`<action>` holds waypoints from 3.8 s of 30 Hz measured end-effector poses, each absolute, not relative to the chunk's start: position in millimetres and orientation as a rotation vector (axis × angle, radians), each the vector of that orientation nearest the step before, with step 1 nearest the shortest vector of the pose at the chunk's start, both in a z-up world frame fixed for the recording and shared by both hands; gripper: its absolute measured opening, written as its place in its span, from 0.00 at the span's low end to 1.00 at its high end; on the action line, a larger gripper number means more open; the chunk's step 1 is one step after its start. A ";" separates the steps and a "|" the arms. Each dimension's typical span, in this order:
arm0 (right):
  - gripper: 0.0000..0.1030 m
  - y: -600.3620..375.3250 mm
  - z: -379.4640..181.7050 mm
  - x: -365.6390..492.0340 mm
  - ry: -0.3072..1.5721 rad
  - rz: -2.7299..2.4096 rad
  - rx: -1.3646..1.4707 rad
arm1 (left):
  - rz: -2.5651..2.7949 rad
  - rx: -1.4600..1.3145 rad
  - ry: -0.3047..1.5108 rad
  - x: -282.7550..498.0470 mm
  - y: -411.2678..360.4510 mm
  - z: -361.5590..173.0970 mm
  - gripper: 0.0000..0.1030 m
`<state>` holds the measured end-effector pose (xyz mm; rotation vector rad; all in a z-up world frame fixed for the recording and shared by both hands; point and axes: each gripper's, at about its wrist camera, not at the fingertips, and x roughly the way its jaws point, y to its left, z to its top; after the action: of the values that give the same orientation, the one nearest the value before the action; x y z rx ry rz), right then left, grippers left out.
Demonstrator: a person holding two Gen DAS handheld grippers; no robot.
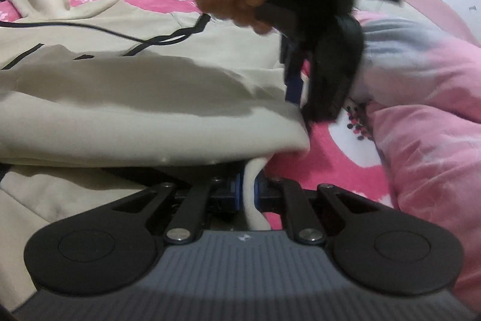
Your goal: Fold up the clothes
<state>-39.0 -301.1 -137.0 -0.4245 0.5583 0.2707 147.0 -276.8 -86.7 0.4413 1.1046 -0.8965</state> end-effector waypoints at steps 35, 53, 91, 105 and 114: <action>0.07 -330.9 -119.8 87.5 0.810 0.500 0.250 | -0.899 -0.913 0.857 173.3 -35.8 -137.2 0.02; 0.03 -432.2 -142.7 66.6 0.789 0.085 0.682 | -0.750 -0.194 0.988 167.6 -112.9 -125.2 0.70; 0.38 -432.0 -104.7 -90.1 0.981 0.082 0.455 | -1.183 0.572 0.925 -85.3 -166.0 -102.9 0.56; 0.03 -424.6 -95.6 -106.4 0.972 0.061 0.511 | -1.111 0.556 0.903 -88.4 -147.3 -77.1 0.03; 0.06 -394.1 -65.2 -96.3 0.821 0.058 0.232 | -1.087 0.319 0.890 -81.6 -128.0 -78.5 0.43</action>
<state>-96.3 -394.1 -65.2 0.2322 0.8210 0.0585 -81.6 -128.0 -78.5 0.3187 0.8897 -1.0874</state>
